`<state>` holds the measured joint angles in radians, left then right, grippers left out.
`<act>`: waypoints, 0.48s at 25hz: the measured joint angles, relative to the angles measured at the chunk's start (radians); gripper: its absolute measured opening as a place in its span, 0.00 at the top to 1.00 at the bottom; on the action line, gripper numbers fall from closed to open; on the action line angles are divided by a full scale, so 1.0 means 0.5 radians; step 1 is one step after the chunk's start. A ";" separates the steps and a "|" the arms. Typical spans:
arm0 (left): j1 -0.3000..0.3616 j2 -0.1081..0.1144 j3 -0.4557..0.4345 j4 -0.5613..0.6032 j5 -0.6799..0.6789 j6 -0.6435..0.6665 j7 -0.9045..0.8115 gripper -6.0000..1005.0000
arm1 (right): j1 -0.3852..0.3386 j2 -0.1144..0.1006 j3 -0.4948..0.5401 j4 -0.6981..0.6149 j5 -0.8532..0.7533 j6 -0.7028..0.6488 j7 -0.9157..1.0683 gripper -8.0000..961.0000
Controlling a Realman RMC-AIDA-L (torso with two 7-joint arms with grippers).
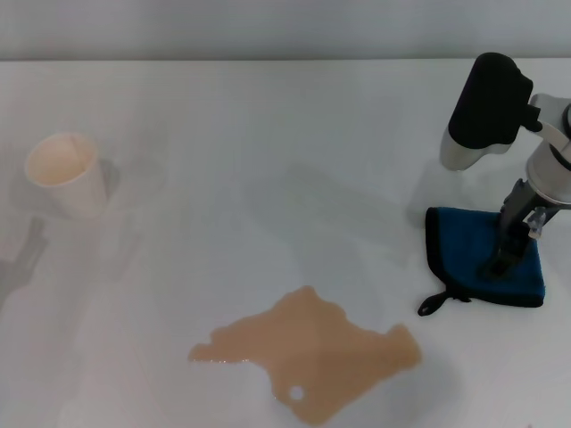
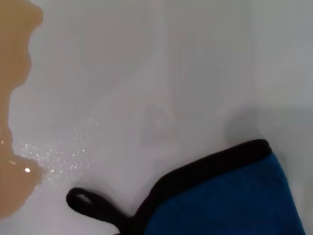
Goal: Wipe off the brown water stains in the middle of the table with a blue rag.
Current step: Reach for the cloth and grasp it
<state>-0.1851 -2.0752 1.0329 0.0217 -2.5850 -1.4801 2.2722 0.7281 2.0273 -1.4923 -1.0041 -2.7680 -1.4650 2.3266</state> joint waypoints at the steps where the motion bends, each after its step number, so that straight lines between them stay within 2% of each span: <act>1: 0.000 0.001 0.001 0.002 0.001 0.000 -0.019 0.13 | 0.001 0.000 0.000 0.009 0.000 0.011 0.000 0.15; 12: 0.004 0.003 0.002 0.023 0.001 -0.002 -0.061 0.13 | 0.016 0.001 0.000 0.120 0.003 0.065 0.001 0.16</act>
<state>-0.1829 -2.0739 1.0340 0.0334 -2.5844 -1.4813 2.2417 0.7360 2.0277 -1.4922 -0.9443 -2.7665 -1.4327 2.3271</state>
